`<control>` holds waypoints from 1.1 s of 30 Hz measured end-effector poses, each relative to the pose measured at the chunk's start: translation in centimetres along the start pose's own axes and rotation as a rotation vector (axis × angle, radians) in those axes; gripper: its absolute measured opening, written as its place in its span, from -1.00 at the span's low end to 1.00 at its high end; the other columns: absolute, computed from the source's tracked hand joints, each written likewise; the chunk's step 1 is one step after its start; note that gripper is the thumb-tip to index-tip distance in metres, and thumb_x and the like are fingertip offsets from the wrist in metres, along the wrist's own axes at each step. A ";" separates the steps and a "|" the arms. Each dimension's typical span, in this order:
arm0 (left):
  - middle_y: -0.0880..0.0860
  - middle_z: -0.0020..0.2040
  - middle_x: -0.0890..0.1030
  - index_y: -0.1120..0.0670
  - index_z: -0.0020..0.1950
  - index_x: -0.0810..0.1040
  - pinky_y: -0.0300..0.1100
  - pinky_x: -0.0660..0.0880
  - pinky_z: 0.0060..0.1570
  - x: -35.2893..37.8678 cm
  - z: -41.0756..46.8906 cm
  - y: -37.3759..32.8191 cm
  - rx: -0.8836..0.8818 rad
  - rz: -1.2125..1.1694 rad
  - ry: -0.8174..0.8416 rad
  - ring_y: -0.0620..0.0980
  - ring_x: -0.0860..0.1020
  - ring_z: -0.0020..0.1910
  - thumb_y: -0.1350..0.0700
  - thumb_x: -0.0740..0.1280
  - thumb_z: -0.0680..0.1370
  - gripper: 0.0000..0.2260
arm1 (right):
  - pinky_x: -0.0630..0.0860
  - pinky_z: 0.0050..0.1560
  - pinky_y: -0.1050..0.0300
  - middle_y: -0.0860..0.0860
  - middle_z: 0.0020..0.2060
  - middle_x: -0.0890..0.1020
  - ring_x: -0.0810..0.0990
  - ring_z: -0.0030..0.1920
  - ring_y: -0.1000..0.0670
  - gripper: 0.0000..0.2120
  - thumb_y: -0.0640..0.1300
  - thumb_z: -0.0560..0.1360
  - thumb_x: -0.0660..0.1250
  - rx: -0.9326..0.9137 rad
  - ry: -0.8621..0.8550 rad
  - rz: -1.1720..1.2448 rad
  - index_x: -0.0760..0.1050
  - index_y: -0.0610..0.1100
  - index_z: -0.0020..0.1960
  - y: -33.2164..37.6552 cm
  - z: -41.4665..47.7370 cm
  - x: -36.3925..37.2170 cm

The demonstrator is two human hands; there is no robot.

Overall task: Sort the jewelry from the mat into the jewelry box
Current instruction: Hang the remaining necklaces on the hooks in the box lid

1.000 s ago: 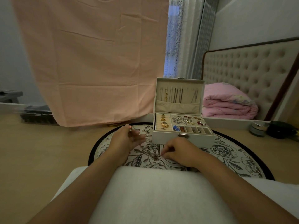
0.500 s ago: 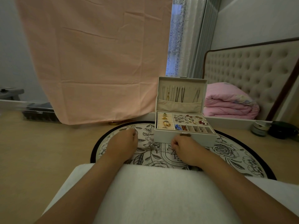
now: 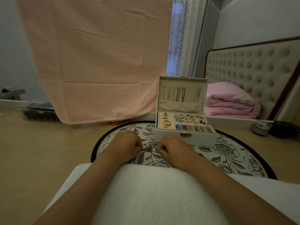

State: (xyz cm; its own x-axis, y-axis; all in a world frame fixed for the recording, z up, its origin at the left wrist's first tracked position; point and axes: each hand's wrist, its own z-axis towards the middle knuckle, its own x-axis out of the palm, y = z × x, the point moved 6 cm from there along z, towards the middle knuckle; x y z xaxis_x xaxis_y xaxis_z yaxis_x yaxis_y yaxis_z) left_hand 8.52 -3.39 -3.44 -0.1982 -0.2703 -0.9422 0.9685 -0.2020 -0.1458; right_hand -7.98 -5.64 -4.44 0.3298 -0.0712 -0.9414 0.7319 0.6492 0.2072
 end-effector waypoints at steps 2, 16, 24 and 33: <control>-0.10 0.06 0.59 -0.04 0.03 0.67 -0.11 0.39 0.20 0.4 0.2 -0.2 0.008 0.024 -0.002 -0.08 0.49 0.07 -0.05 0.33 0.59 -0.84 | 0.46 0.01 0.18 0.03 -0.02 0.53 0.48 -0.01 0.04 -0.88 -0.11 0.64 0.25 0.033 -0.029 0.085 0.55 -0.08 0.07 -0.2 -0.3 -0.3; -0.08 -0.21 0.57 -0.05 -0.04 0.54 -0.19 0.41 -0.23 -0.4 -0.4 -2.2 -0.104 -0.479 -0.060 -0.13 0.50 -0.22 -0.04 0.19 0.66 -0.82 | 0.38 -0.27 0.16 0.09 -0.34 0.51 0.43 -0.35 0.10 -0.80 -0.04 0.63 0.24 0.283 -0.073 0.548 0.51 -0.07 -0.12 -3.4 -0.5 -4.0; -0.02 -0.27 0.58 -0.07 -0.21 0.50 -0.13 0.42 -0.25 0.1 0.0 -2.2 -0.057 -0.311 0.068 -0.06 0.53 -0.28 -0.14 0.20 0.64 -0.72 | 0.42 -0.20 0.12 0.11 -0.23 0.56 0.51 -0.21 0.11 -0.83 0.07 0.64 0.23 0.284 -0.015 0.162 0.46 0.06 -0.09 -5.8 -2.1 -5.4; -0.01 -0.22 0.64 0.05 -0.10 0.57 -0.03 0.55 -0.12 -0.1 1.0 -2.0 -0.206 -0.093 -0.177 0.00 0.59 -0.20 -0.01 0.14 0.67 -0.71 | 0.46 -0.11 0.09 0.01 -0.14 0.59 0.54 -0.13 0.02 -0.77 0.08 0.64 0.22 0.317 0.236 -0.018 0.52 -0.06 -0.02 -7.0 -3.3 -4.3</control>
State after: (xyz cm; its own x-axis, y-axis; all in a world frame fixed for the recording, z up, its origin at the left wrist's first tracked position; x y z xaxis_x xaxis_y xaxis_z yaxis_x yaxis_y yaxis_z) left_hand 6.44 -3.93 -2.77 -0.2934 -0.4233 -0.8571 0.9516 -0.0434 -0.3043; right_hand -16.51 -7.41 -2.70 0.1965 0.1196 -0.9732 0.8961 0.3811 0.2278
